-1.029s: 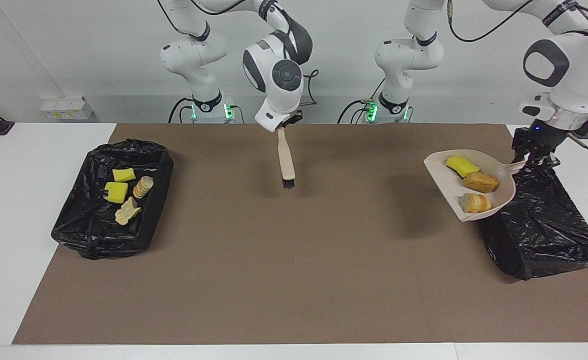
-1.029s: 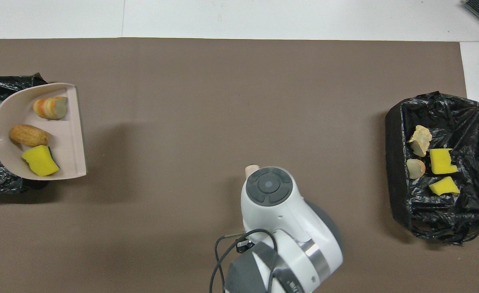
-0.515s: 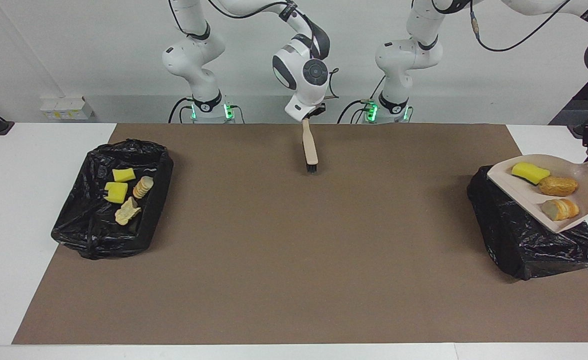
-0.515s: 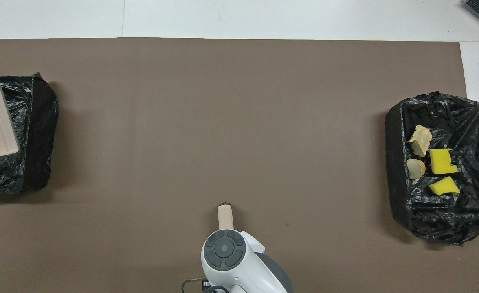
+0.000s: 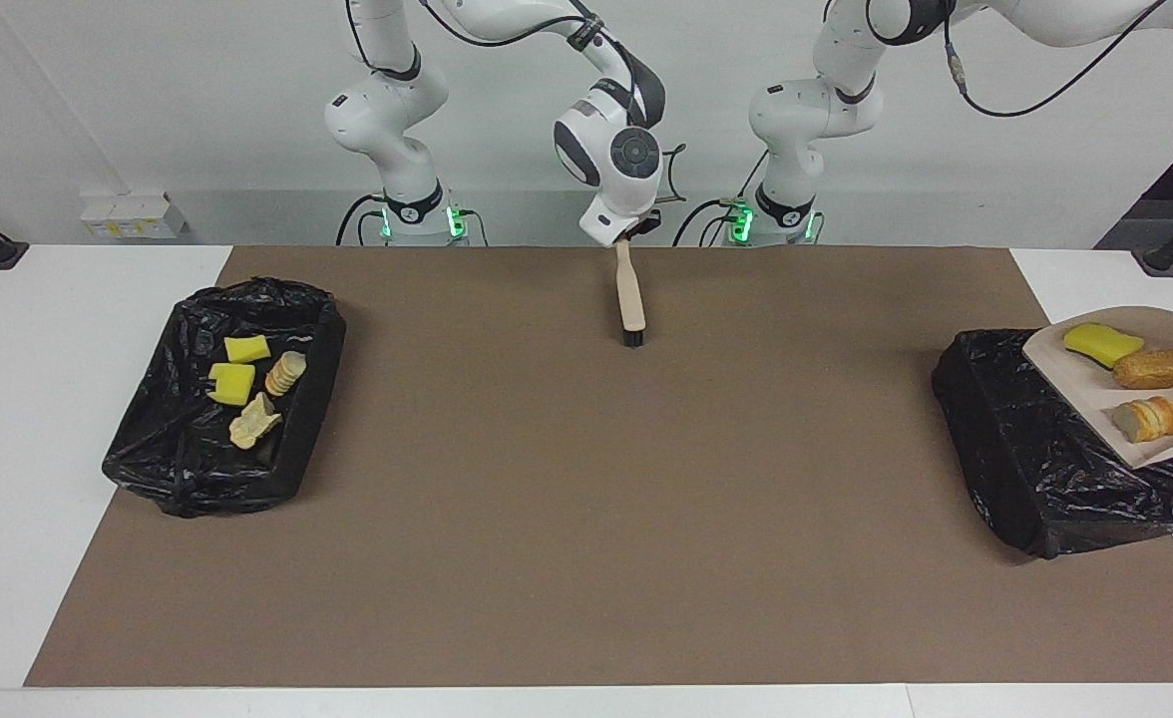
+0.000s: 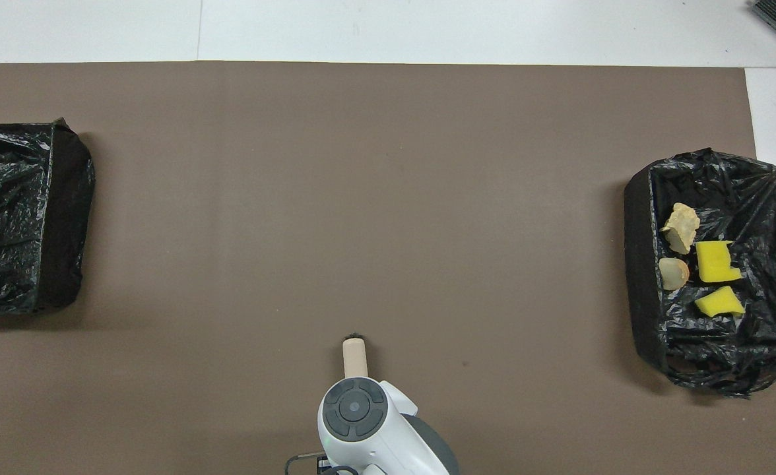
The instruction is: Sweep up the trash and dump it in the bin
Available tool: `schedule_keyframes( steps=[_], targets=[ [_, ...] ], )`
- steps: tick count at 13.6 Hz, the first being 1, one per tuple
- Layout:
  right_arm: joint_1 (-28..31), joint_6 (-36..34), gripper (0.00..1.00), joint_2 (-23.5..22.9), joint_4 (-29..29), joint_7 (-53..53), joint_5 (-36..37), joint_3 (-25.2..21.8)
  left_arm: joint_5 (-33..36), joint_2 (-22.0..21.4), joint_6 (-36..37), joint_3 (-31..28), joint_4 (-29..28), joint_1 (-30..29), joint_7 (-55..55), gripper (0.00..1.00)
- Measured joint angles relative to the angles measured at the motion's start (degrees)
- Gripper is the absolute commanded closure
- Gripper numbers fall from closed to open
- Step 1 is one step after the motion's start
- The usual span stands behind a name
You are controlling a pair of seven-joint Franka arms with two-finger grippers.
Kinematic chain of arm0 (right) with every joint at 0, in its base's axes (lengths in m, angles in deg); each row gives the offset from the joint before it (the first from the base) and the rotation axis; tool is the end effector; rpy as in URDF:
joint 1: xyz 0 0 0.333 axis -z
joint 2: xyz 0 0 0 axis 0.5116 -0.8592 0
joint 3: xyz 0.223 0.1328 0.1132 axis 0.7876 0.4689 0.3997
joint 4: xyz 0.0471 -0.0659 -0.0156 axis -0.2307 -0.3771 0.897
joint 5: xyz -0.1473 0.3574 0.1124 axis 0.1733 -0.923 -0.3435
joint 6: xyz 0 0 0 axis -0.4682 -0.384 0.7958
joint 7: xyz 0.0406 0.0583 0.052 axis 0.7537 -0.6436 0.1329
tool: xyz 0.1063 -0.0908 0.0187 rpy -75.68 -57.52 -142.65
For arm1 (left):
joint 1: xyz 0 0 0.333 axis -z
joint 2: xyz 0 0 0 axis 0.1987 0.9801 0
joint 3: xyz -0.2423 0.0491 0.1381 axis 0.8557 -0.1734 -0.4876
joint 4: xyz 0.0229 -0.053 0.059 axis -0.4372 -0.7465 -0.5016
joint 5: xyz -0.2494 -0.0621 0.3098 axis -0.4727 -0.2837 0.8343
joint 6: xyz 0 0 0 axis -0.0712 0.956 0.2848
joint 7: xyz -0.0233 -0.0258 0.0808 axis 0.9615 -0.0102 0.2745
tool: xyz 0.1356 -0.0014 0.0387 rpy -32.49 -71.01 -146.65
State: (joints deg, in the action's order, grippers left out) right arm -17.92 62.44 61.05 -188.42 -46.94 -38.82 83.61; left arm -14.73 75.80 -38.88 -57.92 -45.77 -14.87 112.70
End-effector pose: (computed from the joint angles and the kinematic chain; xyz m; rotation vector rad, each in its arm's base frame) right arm 0.2616 0.4350 0.2651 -3.0272 -0.1046 0.7833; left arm 0.6030 0.3031 0.4972 -1.9461 1.8609 0.3815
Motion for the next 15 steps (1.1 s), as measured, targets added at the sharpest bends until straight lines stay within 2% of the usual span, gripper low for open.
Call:
schedule_keyframes(
  steps=[3, 9, 12, 15],
  targets=[
    [1.8, -5.5, 0.00, 0.1, 4.9, 0.0, 0.1, -0.6, 8.8, 0.6, 0.0, 0.1, -1.4, 2.5, -4.3, 1.00],
    [14.6, -6.7, 0.00, 0.3, 10.9, -1.6, 3.8, -1.2, 18.0, 0.5, -0.1, 0.1, -2.2, 3.5, -6.0, 1.00],
    [20.6, -6.7, 0.00, 0.4, 13.1, -3.0, 9.0, -1.3, 20.2, -0.8, -0.1, 0.0, -1.7, 3.7, -6.1, 1.00],
    [27.7, -9.1, 0.00, 0.6, 16.1, -10.2, 13.0, -1.5, 20.2, -3.8, 1.4, 0.3, -1.7, 4.1, -6.1, 1.00]
  ],
)
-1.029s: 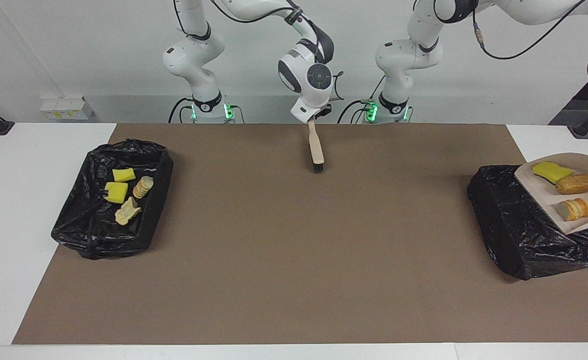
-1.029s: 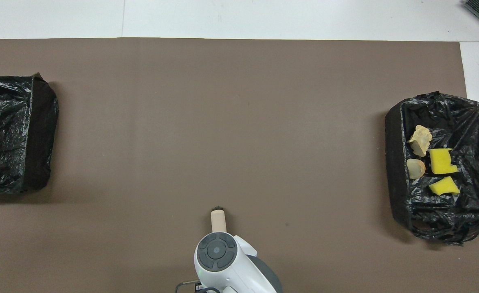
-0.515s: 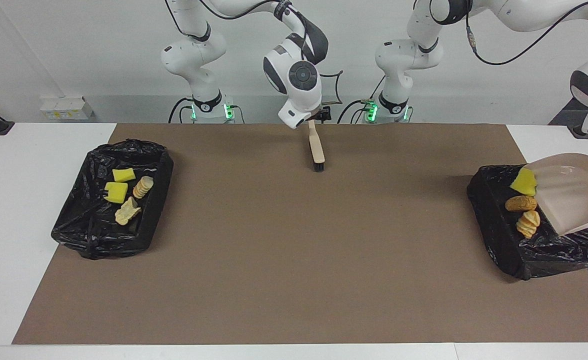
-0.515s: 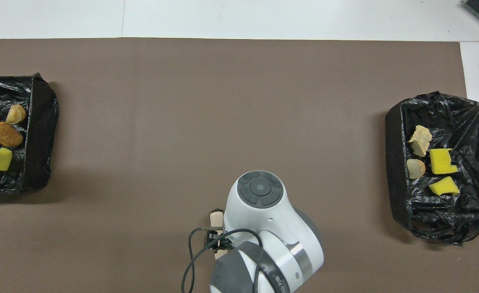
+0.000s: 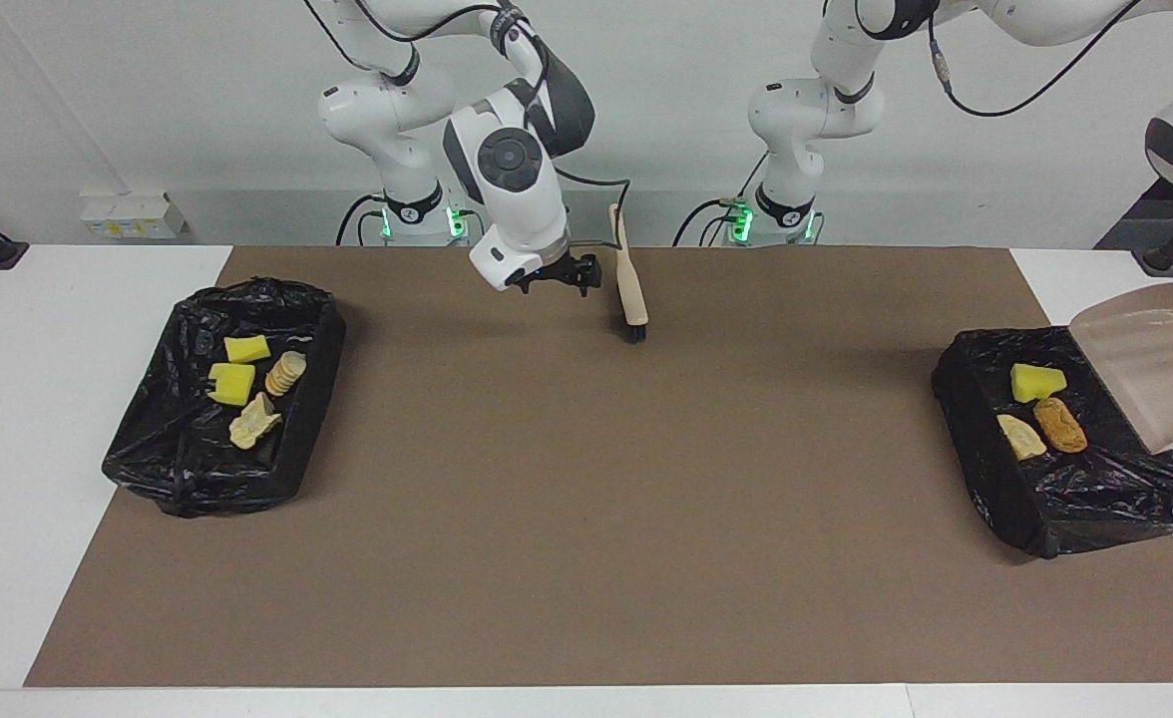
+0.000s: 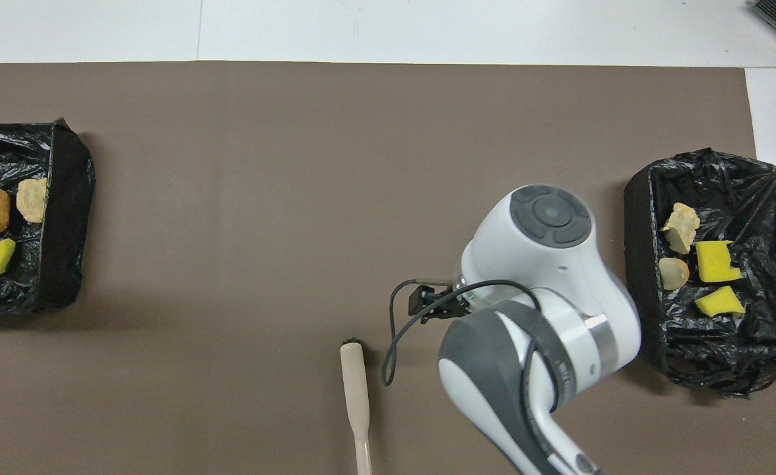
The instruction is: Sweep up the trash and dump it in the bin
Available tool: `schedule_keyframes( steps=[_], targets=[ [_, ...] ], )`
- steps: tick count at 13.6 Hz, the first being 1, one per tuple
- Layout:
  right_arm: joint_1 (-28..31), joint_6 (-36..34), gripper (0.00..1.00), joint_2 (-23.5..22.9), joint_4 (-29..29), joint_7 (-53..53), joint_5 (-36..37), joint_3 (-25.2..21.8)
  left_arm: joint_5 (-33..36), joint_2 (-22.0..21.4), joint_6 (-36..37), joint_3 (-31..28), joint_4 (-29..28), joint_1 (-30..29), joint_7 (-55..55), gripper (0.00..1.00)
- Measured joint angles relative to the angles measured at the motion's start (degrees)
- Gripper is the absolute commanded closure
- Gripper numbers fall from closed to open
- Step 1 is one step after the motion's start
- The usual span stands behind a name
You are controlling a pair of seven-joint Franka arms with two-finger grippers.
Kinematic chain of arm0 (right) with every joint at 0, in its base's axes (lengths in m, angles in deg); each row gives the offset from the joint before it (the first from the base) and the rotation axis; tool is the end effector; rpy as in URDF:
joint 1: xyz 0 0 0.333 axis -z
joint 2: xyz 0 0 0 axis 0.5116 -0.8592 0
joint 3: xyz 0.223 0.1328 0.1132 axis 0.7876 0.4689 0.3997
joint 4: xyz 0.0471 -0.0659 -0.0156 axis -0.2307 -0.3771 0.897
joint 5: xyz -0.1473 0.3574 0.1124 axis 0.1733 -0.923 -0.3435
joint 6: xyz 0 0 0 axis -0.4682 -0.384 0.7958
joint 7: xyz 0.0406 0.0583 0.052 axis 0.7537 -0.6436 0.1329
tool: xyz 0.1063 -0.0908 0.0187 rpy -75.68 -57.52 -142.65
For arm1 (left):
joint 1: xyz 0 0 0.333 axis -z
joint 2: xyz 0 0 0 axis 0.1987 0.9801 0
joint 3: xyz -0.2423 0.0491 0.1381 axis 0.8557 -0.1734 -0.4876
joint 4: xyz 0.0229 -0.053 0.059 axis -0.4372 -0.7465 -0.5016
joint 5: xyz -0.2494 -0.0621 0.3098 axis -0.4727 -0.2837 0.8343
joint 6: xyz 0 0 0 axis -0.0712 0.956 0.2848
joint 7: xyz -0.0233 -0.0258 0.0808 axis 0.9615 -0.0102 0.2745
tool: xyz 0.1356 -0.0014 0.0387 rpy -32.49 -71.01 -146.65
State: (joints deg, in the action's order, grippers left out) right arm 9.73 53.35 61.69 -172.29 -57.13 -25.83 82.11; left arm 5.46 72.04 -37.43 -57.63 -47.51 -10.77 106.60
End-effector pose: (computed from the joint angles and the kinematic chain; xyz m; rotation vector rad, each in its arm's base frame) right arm 0.4960 0.2570 0.3780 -3.0332 0.1606 0.4190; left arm 0.5992 0.2828 0.5361 -1.7273 1.7559 0.6707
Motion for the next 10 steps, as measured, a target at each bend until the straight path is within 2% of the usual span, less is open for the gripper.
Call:
schedule_keyframes(
  steps=[3, 8, 10],
  targets=[
    [7.0, -2.8, 0.00, 0.3, 3.0, -7.4, 4.3, -0.1, -0.6, -0.8, 4.4, 1.2, -0.2, 2.2, -0.2, 1.00],
    [18.5, -3.8, 0.00, 2.1, 5.8, -25.1, 9.8, -0.3, -9.2, -0.9, 10.3, 6.5, -0.5, 2.7, -1.7, 1.00],
    [21.8, -3.8, 0.00, 2.7, 7.9, -27.9, 12.4, -0.3, -12.8, -1.4, 13.2, 9.6, -1.1, 2.8, -5.2, 1.00]
  ],
)
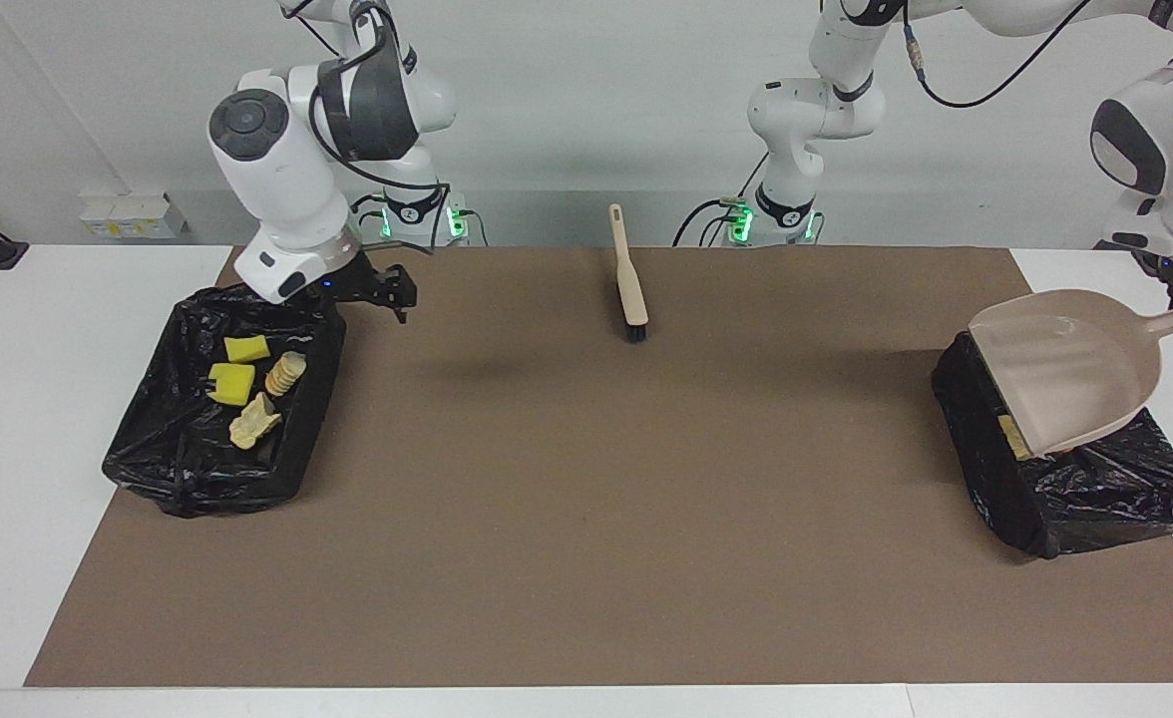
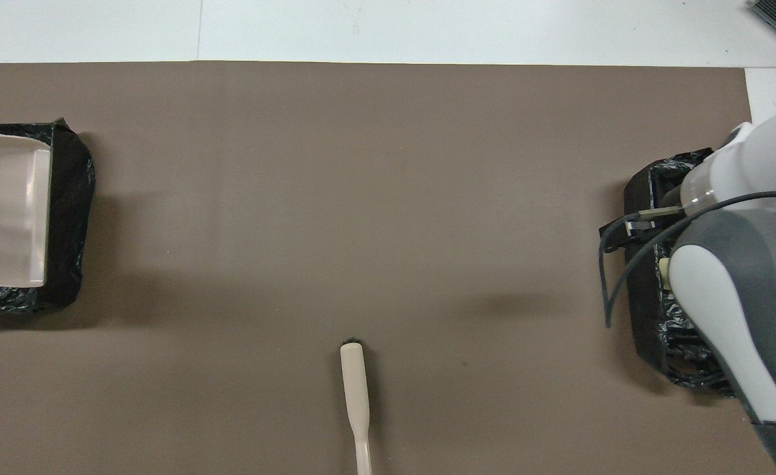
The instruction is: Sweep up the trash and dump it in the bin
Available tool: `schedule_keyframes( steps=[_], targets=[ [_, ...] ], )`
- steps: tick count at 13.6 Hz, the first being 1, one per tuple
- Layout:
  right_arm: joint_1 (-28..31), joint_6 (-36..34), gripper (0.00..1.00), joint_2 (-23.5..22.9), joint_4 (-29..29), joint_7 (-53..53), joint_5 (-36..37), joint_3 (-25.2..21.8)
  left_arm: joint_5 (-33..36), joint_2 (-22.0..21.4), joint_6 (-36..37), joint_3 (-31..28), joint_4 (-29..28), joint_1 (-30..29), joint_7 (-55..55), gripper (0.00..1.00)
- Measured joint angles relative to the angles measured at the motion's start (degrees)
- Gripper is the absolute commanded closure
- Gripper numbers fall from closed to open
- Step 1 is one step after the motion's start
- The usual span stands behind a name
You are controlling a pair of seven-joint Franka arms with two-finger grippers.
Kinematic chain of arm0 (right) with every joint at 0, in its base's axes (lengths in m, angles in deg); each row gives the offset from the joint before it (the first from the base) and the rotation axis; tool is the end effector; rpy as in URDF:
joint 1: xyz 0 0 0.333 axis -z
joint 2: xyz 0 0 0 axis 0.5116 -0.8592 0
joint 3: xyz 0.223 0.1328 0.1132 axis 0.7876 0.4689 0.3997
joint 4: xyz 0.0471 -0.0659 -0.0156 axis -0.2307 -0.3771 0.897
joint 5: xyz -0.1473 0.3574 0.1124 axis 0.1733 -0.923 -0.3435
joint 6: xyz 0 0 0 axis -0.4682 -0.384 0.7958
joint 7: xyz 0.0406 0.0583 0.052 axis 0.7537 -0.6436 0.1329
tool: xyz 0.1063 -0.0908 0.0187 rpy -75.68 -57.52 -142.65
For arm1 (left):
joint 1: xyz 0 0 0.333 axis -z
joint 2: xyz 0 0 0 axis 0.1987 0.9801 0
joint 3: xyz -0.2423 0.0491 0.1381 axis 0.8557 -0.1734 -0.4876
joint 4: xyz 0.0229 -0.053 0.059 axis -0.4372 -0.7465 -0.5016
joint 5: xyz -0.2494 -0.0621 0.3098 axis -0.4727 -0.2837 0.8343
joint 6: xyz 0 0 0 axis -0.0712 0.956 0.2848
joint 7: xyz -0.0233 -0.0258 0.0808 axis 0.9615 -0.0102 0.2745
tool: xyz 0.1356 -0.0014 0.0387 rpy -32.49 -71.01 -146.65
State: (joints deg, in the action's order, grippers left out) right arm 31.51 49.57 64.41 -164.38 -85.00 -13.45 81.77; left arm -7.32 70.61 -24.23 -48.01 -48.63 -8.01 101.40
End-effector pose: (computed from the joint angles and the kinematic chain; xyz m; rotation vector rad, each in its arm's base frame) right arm 0.5690 0.0255 0.4626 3.1131 0.0835 -0.1433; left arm 0.6110 0.1495 0.5003 -1.9406 1.9465 0.5159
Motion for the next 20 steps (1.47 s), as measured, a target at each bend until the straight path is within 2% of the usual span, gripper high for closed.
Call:
schedule_keyframes(
  steps=[2, 5, 8, 11, 13, 16, 20],
  targets=[
    [2.1, 0.0, 0.00, 0.2, 2.2, -0.3, 0.6, -0.1, -1.9, -1.7, 1.8, 3.9, -2.8, 0.0, -5.9, 1.00],
    [3.6, -0.2, 0.00, 0.2, 5.6, -0.3, 1.9, -1.6, -5.5, -4.9, 4.0, 12.4, -8.5, 0.0, -21.5, 1.00],
    [4.2, -6.1, 0.00, 0.3, 9.1, -0.3, 2.0, -3.2, -9.9, -6.0, 4.8, 21.2, -12.2, 0.2, -40.9, 1.00],
    [4.1, -10.8, 0.00, 0.7, 11.5, -0.1, 2.0, -3.2, -15.3, -5.8, 4.8, 27.4, -13.5, 0.3, -57.6, 1.00],
    [4.1, -11.5, 0.00, 1.9, 11.5, 2.0, 1.8, -3.2, -17.2, -4.1, 3.7, 32.2, -13.9, 0.4, -71.3, 1.00],
    [4.1, -11.5, 0.00, 2.3, 11.4, 4.7, 0.5, -3.2, -18.0, 1.0, -2.7, 39.0, -14.1, 0.8, -91.8, 1.00],
    [4.0, -11.5, 0.00, 2.3, 11.4, 6.7, 0.0, -3.0, -21.4, 6.2, -8.5, 42.8, -13.4, 0.8, -109.5, 1.00]
  ],
)
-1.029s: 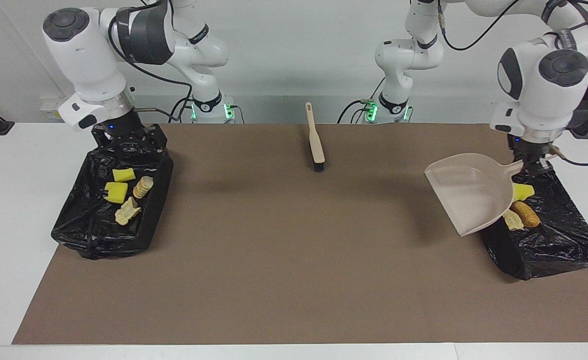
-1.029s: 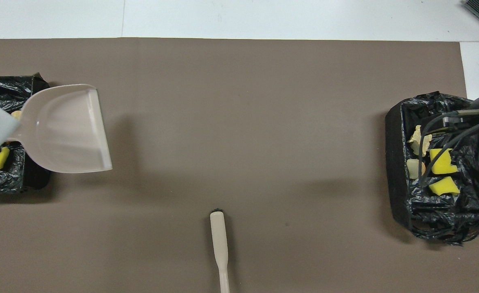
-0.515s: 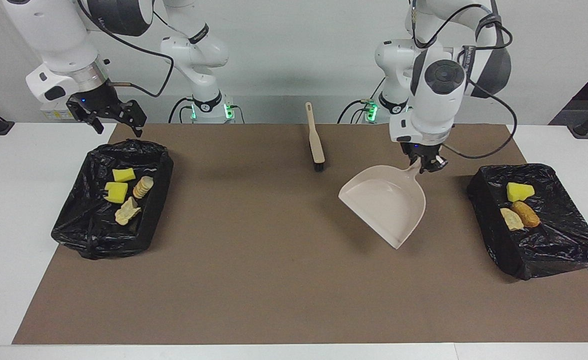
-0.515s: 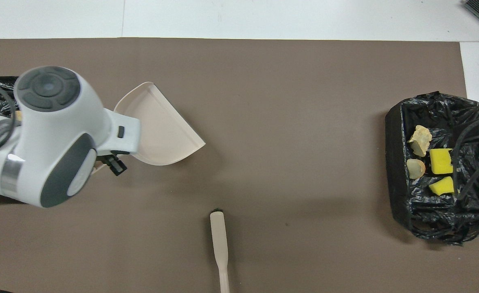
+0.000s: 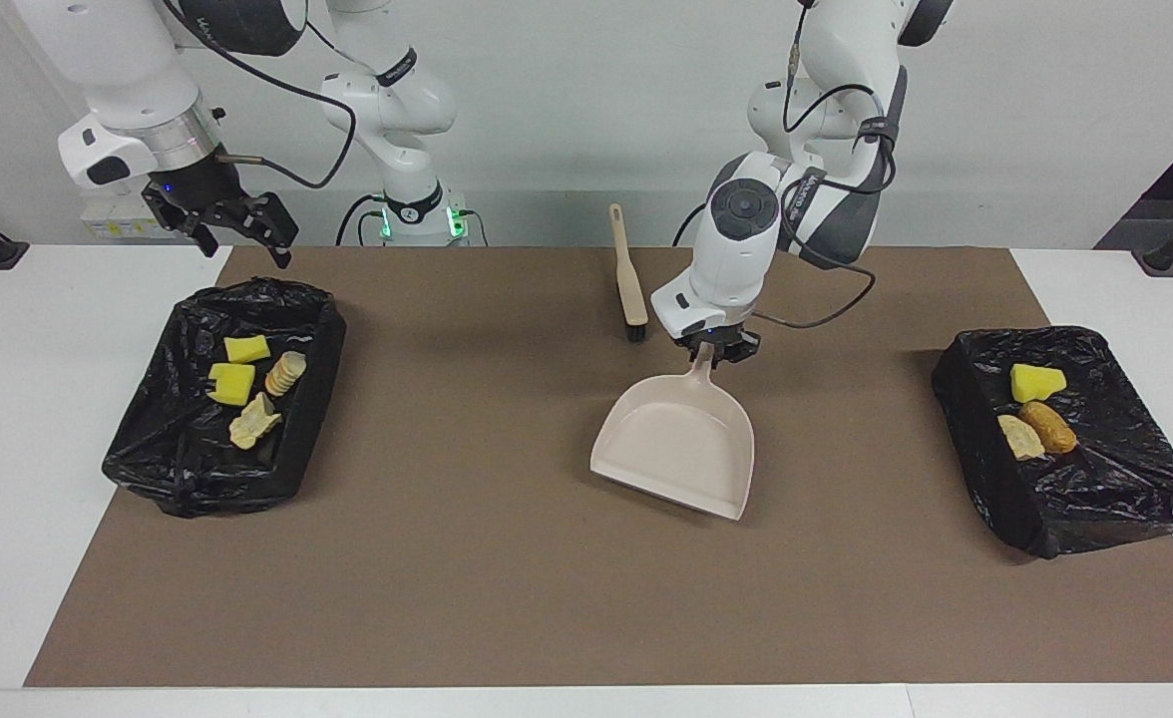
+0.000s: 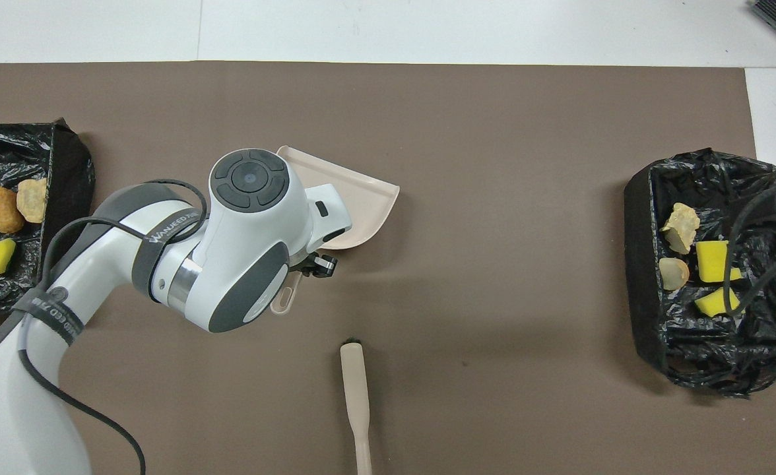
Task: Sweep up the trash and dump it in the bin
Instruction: 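Carry the dustpan back to the table center with the left gripper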
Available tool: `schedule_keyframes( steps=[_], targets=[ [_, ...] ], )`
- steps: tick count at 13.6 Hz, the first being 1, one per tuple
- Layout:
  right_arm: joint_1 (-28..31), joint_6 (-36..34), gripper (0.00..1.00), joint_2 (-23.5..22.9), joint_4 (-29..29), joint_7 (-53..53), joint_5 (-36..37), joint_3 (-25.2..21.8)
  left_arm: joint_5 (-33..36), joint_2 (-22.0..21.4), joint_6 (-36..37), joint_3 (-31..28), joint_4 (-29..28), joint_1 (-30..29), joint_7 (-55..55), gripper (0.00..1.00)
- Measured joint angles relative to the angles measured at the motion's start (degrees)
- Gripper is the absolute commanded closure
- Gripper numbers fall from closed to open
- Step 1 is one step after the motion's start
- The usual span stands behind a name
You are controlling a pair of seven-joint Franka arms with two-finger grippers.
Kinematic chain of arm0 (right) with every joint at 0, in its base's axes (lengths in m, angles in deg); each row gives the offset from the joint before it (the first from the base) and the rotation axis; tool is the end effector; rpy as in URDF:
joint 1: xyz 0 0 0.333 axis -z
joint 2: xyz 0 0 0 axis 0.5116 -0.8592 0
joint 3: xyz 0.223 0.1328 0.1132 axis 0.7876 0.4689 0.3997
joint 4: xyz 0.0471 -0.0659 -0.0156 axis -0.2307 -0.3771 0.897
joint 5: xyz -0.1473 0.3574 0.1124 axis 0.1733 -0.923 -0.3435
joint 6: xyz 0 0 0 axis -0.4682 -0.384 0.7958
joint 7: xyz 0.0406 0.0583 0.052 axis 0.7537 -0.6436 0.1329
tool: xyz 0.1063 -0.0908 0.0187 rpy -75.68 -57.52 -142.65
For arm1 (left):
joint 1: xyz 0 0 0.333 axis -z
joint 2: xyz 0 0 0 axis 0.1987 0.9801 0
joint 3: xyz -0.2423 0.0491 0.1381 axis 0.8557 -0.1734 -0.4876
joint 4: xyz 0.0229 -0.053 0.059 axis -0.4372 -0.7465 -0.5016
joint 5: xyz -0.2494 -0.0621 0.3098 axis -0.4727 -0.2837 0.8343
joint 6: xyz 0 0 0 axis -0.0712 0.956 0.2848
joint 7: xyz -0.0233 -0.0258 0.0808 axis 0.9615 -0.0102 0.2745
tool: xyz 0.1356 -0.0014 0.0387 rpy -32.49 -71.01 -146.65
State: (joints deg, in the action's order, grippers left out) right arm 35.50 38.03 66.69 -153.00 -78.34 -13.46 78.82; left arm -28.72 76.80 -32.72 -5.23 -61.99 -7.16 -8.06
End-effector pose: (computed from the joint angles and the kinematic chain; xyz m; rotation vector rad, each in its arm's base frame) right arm 0.5513 -0.0423 0.5640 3.1011 -0.2940 -0.0858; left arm 0.5165 -0.3248 0.3363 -3.0815 0.5715 0.1863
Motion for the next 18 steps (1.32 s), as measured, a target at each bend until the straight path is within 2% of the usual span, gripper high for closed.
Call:
schedule_keyframes(
  steps=[3, 7, 14, 16, 17, 18],
  targets=[
    [-0.5, 0.0, 0.00, 0.0, 0.0, 0.1, 0.0, 0.1, -1.1, 2.4, -4.3, 1.9, 1.1, 0.6, -7.2, 1.00],
    [-0.6, 0.7, 0.00, 0.0, 0.0, -0.3, 0.0, 0.0, -1.9, 5.1, -5.1, 2.9, 3.0, 2.4, -12.0, 1.00],
    [-2.8, 2.5, 0.00, 0.0, -0.2, -1.0, -0.1, 0.9, -1.9, 7.6, -7.4, 3.0, 3.2, 6.1, -14.2, 0.98],
    [-2.9, 2.7, 0.00, 0.0, -0.2, -1.0, -0.1, 0.9, -1.6, 8.7, -7.5, 2.8, 3.2, 6.1, -14.2, 0.73],
    [-2.9, 2.7, 0.00, 0.0, -0.3, -1.0, -0.1, 0.9, -1.2, 8.9, -7.5, 2.6, 3.3, 6.0, -14.2, 0.69],
    [-2.8, 2.7, 0.00, 0.0, -0.3, -1.0, -0.1, 0.8, -0.6, 8.9, -7.2, 2.6, 3.3, 5.9, -14.2, 0.57]
  ],
)
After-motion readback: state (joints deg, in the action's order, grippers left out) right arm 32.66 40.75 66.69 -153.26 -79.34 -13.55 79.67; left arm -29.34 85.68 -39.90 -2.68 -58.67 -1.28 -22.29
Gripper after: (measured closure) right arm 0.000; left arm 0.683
